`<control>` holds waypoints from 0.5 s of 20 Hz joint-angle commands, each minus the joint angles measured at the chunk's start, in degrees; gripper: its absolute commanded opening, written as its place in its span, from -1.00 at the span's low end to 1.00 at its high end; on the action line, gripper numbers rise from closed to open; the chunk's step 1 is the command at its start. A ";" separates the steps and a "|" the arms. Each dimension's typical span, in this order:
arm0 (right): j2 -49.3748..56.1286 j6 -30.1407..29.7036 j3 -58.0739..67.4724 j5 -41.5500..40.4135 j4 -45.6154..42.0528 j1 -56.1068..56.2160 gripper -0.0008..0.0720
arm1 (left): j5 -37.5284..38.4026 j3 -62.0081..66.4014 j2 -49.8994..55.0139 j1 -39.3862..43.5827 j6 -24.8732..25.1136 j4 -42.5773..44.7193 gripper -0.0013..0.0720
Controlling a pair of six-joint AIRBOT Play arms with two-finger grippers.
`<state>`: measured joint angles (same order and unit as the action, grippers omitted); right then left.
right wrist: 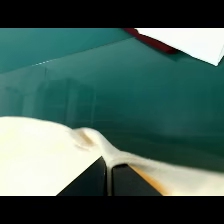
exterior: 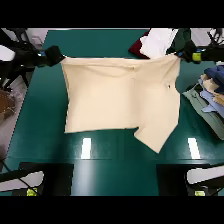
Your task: Fold the shirts.
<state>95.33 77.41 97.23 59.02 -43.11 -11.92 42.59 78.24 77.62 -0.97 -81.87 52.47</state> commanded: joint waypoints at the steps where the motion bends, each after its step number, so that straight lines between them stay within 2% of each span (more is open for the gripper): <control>1: 11.56 1.66 9.86 1.88 -0.09 0.68 -0.92 | -5.81 -0.74 5.84 -0.04 -2.14 4.61 -0.91; 3: 13.07 1.66 11.43 4.85 -0.83 0.66 -0.92 | -4.07 -0.74 6.88 -0.37 -2.16 9.44 -0.91; 6: 13.07 2.34 11.21 13.27 -9.03 0.68 -0.92 | 1.14 -0.76 7.87 -0.37 -2.14 16.65 -0.91; 8: 13.03 3.58 10.69 18.38 -14.71 0.79 -0.92 | 3.06 -1.77 8.15 -0.37 -2.10 19.56 -0.91; 10: 13.00 3.61 8.17 20.83 -15.50 0.22 -0.92 | 3.80 -3.26 8.20 -0.37 -1.64 19.89 -0.91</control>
<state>107.79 80.25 106.87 73.45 -53.71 -11.29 44.10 76.29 85.27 -1.30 -83.79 68.51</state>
